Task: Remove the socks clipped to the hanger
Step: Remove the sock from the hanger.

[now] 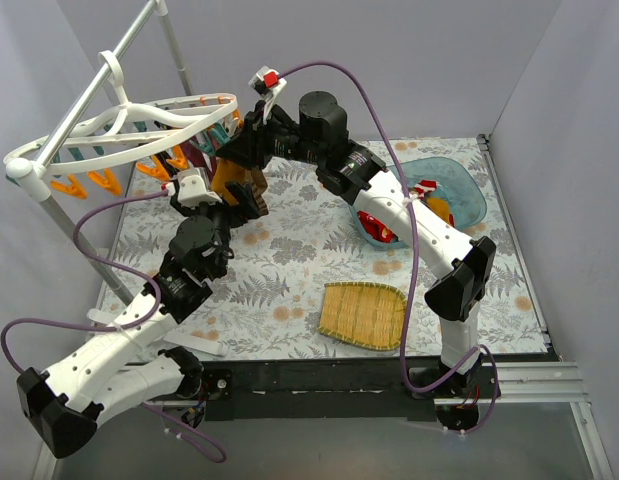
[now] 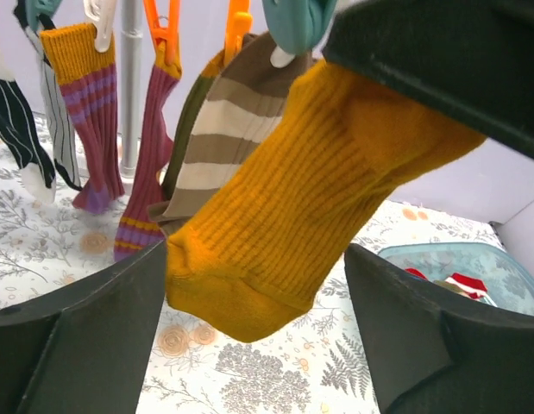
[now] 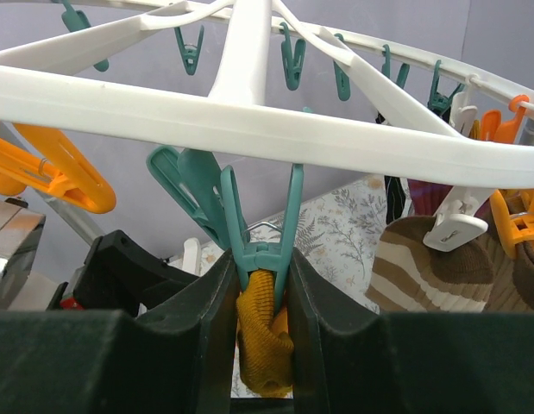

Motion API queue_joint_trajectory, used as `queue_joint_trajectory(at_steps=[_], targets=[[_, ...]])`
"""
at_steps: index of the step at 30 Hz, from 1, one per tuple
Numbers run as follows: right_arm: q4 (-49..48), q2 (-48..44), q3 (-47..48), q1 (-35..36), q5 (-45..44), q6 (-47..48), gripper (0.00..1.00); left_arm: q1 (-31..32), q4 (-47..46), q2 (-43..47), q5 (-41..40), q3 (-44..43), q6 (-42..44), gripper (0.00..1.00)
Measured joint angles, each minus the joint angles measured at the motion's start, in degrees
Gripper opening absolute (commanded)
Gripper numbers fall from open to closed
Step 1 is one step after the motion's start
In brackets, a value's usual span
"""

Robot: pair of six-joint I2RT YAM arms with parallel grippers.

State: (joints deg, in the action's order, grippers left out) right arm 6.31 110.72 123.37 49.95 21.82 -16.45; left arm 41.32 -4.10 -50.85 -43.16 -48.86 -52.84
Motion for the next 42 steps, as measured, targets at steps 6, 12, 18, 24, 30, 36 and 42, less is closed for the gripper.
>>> queue_joint_trajectory(at_steps=[6, 12, 18, 24, 30, 36, 42], targets=[[0.0, 0.0, 0.0, 0.1, 0.0, -0.1, 0.11, -0.3, -2.0, -0.6, 1.7, 0.9, -0.1, 0.30], [0.0, 0.0, 0.0, 0.4, -0.4, -0.1, 0.21, -0.3, -2.5, -0.3, 2.7, 1.5, -1.7, 0.00], [-0.9, -0.5, -1.8, 0.6, -1.2, 0.3, 0.61, -0.3, -1.2, 1.1, 3.8, 1.7, -3.8, 0.00], [-1.8, -2.1, -4.3, 0.9, -2.4, 1.2, 0.69, -0.3, 0.1, 4.3, 4.7, 2.7, -5.4, 0.00], [-3.3, -4.3, -7.2, 1.1, -4.5, 1.7, 0.72, -0.3, 1.1, 6.1, 5.1, 4.4, -6.5, 0.00], [-4.0, -5.0, -8.1, 0.7, -5.8, 1.8, 0.71, -0.3, 3.7, 6.4, 6.3, 4.4, -8.4, 0.00], [-3.4, -4.2, -6.4, -0.6, -2.1, 2.0, 0.71, -0.3, 6.8, 7.5, 7.5, 4.5, -11.3, 0.00]])
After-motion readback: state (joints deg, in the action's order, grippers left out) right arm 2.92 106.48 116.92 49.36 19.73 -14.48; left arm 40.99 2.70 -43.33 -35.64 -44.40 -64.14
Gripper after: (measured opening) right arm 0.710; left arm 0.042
